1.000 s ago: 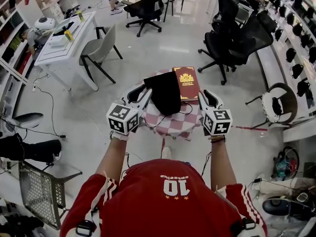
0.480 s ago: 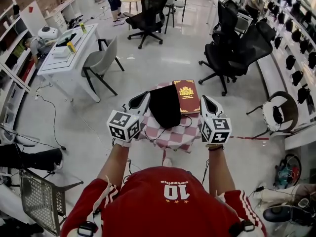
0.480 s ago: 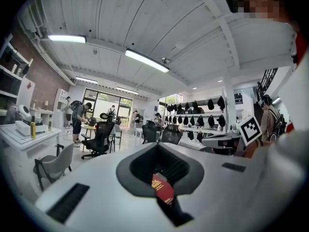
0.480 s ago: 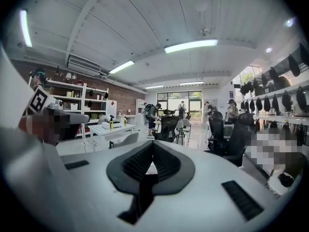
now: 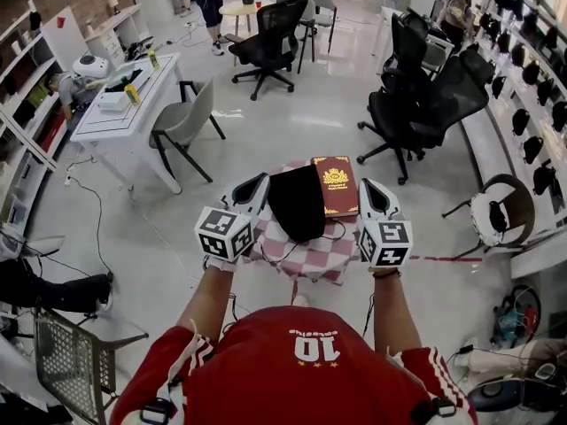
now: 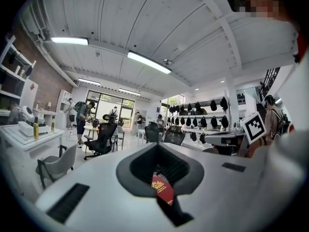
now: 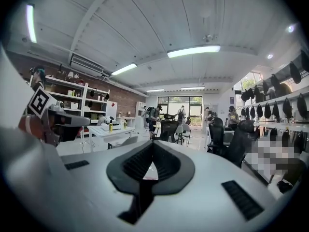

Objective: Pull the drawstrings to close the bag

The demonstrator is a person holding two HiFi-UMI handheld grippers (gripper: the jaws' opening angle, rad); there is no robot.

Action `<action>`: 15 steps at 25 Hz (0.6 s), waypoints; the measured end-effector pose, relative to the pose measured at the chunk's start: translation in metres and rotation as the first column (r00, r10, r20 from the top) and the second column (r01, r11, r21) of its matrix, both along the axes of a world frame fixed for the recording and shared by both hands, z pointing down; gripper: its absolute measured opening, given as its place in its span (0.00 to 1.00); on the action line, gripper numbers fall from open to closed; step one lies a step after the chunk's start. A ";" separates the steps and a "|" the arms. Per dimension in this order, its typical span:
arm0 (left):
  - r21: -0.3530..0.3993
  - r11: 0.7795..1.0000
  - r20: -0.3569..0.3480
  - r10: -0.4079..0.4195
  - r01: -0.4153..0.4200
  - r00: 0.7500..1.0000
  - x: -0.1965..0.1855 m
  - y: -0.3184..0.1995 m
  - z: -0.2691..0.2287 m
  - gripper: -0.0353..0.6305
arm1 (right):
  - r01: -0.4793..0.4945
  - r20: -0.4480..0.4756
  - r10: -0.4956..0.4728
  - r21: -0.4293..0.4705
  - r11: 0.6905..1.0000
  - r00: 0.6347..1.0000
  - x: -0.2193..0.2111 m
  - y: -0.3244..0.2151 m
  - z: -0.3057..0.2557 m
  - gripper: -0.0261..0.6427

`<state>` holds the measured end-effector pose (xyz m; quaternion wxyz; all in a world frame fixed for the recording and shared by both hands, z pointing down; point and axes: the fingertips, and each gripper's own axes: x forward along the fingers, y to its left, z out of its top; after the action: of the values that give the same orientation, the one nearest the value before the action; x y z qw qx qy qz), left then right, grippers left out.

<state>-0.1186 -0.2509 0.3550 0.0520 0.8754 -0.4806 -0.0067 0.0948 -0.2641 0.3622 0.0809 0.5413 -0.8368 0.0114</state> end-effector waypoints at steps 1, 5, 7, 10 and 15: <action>0.002 1.000 0.007 -0.003 0.003 1.000 -0.001 0.001 0.000 0.06 | 0.001 0.000 -0.001 0.003 1.000 1.000 -0.001 0.000 -0.001 0.06; 0.008 1.000 0.018 -0.007 0.007 1.000 -0.003 0.000 -0.003 0.07 | 0.005 -0.017 -0.005 0.007 1.000 1.000 -0.007 0.002 -0.002 0.06; 0.010 1.000 0.015 -0.001 0.001 1.000 -0.003 0.001 -0.005 0.07 | 0.006 -0.030 -0.006 0.003 1.000 1.000 -0.009 0.004 -0.001 0.06; 0.012 1.000 0.016 0.004 -0.004 1.000 -0.004 0.004 -0.007 0.07 | 0.007 -0.026 -0.007 -0.003 1.000 1.000 -0.011 0.008 0.000 0.06; 0.012 1.000 0.014 0.010 -0.010 1.000 -0.004 0.006 -0.007 0.07 | 0.001 -0.022 -0.001 -0.004 1.000 1.000 -0.009 0.011 0.001 0.06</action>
<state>-0.1224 -0.2445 0.3478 0.0436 0.8780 -0.4767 -0.0034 0.0862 -0.2527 0.3627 0.0913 0.5409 -0.8361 0.0068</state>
